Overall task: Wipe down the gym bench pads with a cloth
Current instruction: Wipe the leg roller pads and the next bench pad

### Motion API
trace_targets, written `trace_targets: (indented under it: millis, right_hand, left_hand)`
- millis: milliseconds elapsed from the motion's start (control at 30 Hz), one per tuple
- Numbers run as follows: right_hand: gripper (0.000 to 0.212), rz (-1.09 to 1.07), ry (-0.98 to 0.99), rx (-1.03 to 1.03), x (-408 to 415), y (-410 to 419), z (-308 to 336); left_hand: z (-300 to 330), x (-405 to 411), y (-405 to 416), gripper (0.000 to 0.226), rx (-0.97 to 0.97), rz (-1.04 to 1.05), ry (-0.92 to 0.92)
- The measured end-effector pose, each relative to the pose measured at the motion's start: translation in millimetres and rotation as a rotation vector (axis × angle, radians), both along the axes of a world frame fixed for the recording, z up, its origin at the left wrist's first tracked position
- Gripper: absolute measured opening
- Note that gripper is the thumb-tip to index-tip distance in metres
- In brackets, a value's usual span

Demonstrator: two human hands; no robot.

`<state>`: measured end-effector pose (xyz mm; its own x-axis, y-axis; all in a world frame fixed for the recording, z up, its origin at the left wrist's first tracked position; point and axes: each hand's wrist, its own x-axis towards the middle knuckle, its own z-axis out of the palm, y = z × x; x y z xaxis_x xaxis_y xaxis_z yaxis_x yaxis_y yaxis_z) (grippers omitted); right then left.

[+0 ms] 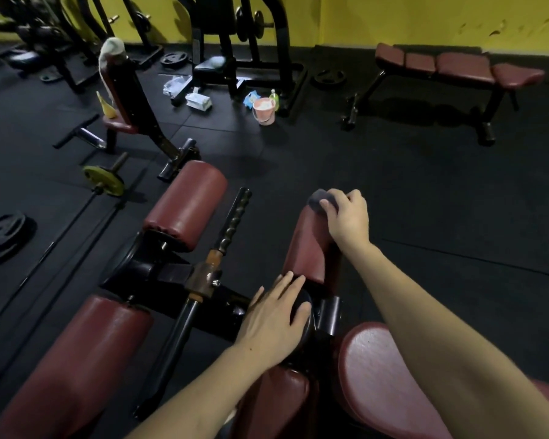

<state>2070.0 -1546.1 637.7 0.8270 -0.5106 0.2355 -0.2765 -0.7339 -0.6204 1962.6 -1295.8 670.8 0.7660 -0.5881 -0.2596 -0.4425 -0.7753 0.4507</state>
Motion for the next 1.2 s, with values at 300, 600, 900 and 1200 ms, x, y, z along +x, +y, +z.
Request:
trace_targets:
  millis: [300,600,900,1200]
  right_hand:
    - [0.028,0.153,-0.149,-0.026,-110,52,-29]
    - [0.035,-0.014,-0.104,0.013,-27,5,-12]
    - [0.037,0.204,-0.209,-0.221,-76,32,-23]
    - [0.038,0.042,-0.101,-0.044,-44,13,-15]
  left_hand:
    - [-7,2,-7,0.054,-0.145,0.068,0.150]
    - [-6,7,-13,0.051,-0.071,0.139,0.162]
    - [-1,22,-9,0.062,-0.051,0.190,0.273]
    - [6,8,-20,0.056,-0.098,0.114,0.198]
